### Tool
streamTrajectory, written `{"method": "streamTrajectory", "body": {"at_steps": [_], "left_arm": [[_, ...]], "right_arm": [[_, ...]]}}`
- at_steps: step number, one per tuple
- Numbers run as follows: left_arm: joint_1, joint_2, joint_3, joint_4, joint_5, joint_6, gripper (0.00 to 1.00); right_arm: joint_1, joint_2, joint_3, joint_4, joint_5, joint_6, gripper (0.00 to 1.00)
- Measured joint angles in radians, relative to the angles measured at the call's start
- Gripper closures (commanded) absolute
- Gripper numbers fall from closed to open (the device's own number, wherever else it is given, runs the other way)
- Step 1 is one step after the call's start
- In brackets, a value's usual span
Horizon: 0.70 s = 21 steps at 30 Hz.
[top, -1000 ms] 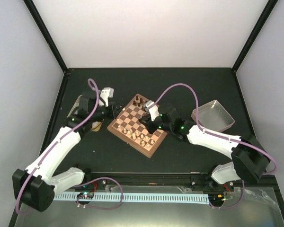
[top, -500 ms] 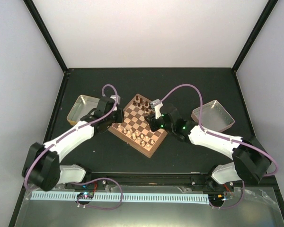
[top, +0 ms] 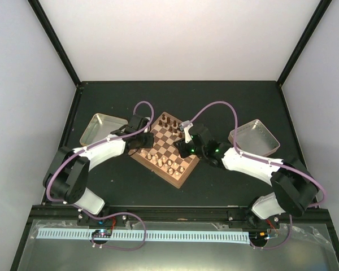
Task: Set up the chess pieces on the board
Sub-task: Place the chess piece on the chessboard.
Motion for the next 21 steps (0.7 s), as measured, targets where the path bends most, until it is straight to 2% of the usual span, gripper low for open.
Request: {"method": "streamTrajectory", "body": {"at_steps": [14,21], "left_arm": [[-0.005,0.032,0.000,-0.049,-0.043,0.023,0.90],[-0.006,0.032,0.000,-0.059,-0.043,0.026,0.82]], "right_arm": [[-0.004,0.024,0.015,-0.002,-0.027,0.001,0.93],[-0.004,0.031,0.019,-0.002,-0.034,0.002,0.93]]}}
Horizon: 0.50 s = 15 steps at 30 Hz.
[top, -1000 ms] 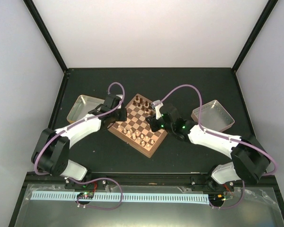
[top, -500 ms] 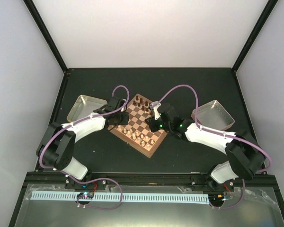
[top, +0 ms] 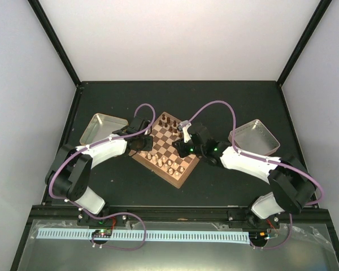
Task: Set up the chess pieces on the board
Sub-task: Place the chess piece on the chessboard.
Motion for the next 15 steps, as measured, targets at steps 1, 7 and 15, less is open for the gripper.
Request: {"method": "streamTrajectory", "body": {"at_steps": [1,7,15], "left_arm": [[0.000,0.000,0.000,0.000,0.001,0.001,0.81],[0.000,0.000,0.000,-0.001,0.005,0.007,0.78],[0.000,-0.018,0.000,-0.013,0.016,0.006,0.72]], "right_arm": [[0.000,0.000,0.001,0.000,0.000,0.000,0.93],[0.000,0.000,0.003,0.000,0.000,0.000,0.93],[0.000,0.000,0.003,0.000,-0.001,0.001,0.93]]}}
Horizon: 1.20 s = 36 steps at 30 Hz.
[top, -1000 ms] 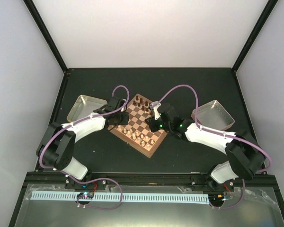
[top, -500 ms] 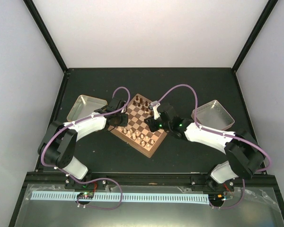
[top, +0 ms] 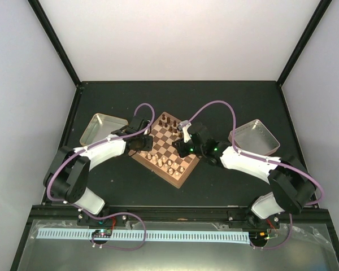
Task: Set up the chess pieces on the board
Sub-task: Place the chess piece on the chessboard.
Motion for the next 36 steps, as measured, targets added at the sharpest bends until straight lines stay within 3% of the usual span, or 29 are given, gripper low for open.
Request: {"method": "streamTrajectory", "body": {"at_steps": [8,16,24,29,36], "left_arm": [[-0.002,-0.144,0.001,0.001,0.034,-0.018,0.61],[-0.011,-0.477,-0.177,0.335,0.185,-0.071,0.46],[-0.037,-0.573,-0.311,0.550,0.346,-0.103,0.35],[-0.043,-0.640,-0.387,0.659,0.413,-0.103,0.35],[-0.050,-0.624,-0.382,0.670,0.449,-0.086,0.37]], "right_arm": [[-0.045,-0.003,0.035,-0.002,-0.087,0.111,0.93],[-0.145,-0.021,0.047,0.096,-0.209,0.555,0.93],[-0.144,-0.021,0.047,0.234,-0.332,0.909,0.93],[-0.137,-0.020,0.047,0.259,-0.397,1.056,0.93],[-0.098,-0.012,0.054,0.278,-0.454,1.154,0.91]]}}
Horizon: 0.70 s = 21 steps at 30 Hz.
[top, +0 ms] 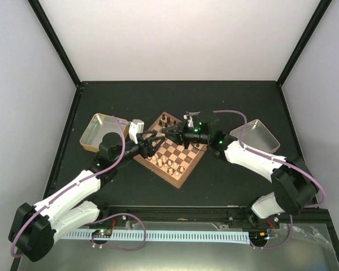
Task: Set up the chess pieces on the board
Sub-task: Place the chess piece on the chessboard.
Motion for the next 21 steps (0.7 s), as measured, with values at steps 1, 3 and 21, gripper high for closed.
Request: {"method": "streamTrajectory", "body": {"at_steps": [1,3,21], "left_arm": [[0.000,0.001,0.000,0.000,0.000,0.000,0.39],[-0.003,0.006,0.000,0.002,0.000,0.005,0.40],[-0.011,0.111,0.047,-0.005,0.022,0.057,0.50]], "right_arm": [[0.002,0.000,0.000,0.003,-0.002,0.008,0.89],[0.003,0.000,0.000,0.008,-0.010,0.034,0.88],[0.002,0.000,-0.002,0.041,-0.043,0.107,0.85]]}}
